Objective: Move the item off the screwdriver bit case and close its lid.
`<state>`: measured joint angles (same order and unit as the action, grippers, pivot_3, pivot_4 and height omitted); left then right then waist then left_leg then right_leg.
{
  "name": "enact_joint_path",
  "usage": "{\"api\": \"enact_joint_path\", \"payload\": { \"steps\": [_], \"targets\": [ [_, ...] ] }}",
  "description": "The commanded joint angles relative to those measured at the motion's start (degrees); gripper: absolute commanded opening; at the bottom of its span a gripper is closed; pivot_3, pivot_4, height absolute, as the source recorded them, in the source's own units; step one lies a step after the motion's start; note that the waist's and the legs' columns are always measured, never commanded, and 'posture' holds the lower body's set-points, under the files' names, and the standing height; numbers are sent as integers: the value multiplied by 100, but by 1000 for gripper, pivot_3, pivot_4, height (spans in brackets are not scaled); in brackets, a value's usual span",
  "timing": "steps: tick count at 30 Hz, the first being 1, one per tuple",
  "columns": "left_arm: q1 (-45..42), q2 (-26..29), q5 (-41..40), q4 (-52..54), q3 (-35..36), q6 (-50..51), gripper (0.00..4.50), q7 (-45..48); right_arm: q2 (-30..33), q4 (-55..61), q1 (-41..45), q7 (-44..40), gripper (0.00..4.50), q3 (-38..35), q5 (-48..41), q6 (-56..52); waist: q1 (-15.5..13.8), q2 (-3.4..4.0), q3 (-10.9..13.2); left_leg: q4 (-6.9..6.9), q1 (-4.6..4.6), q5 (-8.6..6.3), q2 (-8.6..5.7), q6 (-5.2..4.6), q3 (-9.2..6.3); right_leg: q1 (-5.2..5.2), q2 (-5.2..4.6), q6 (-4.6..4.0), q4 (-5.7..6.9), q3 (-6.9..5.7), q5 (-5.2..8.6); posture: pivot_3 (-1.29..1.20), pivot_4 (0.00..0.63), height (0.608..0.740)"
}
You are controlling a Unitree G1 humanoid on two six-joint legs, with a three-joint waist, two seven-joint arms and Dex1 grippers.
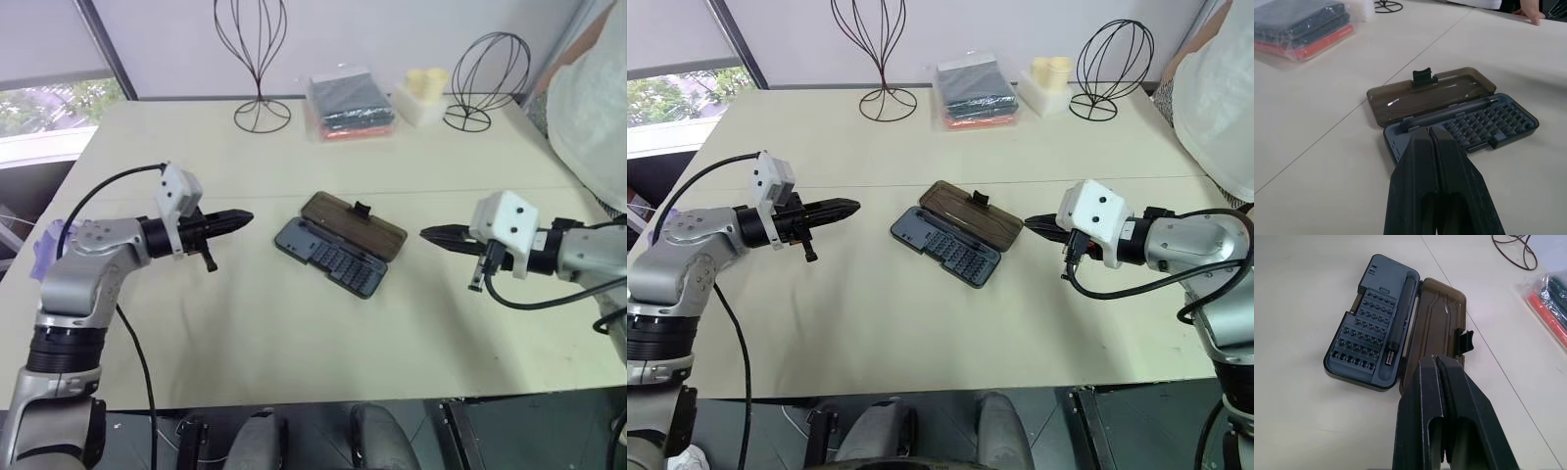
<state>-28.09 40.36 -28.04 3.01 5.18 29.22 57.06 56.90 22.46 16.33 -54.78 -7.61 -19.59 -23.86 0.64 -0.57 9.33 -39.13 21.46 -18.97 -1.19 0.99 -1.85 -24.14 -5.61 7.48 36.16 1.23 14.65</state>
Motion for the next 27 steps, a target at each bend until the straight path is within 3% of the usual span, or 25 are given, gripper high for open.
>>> {"api": "enact_joint_path", "payload": {
  "steps": [1, 3, 5, 12, 21, 27],
  "targets": [
    [-51, -38, 24, 147, 11, -83, 0, -70, -139, 115, 154, 164, 28, -57, -4, 32, 2, 0, 0, 0, 0, 0, 0, 0, 0, 0, 0, 0, 0, 0, 0, 0, 150, 740],
    [-23, -89, 65, 138, -10, -103, 0, -132, -348, -13, 255, 421, 28, -17, 56, -53, 3, 0, 0, 0, 0, 0, 0, 0, 0, 0, 0, 0, 0, 1, 0, 0, 150, 740],
    [10, -150, 111, 115, -22, -141, 0, -193, -684, -201, 429, 819, 841, 60, 145, -210, 8, 0, 0, 0, -1, 0, 0, 1, 0, 0, 0, 0, 1, 1, 0, 0, 150, 740],
    [77, -435, 253, 13, -35, -216, 0, -539, -1795, -977, 969, 1976, 4407, 663, 763, -711, 11, 0, 0, 1, 4, 17, -1, 30, 2, -11, 0, 0, 5, 2, 0, 0, 150, 740],
    [264, -666, 415, 188, -89, -299, 0, -910, -3008, -2544, 1942, 3466, 4465, 849, 1399, -1599, 25, 1, -1, 2, 7, 21, -1, 38, 2, -18, 0, 0, 9, 3, 0, 0, 150, 740],
    [385, -691, 429, 285, -70, -349, 0, -1037, -3133, -3042, 2155, 3710, 4465, 967, 1622, -1930, 21, 2, 0, 3, 10, 22, -2, 40, 1, -21, -1, 0, 9, 3, 0, 0, 150, 740]
  ]
}}
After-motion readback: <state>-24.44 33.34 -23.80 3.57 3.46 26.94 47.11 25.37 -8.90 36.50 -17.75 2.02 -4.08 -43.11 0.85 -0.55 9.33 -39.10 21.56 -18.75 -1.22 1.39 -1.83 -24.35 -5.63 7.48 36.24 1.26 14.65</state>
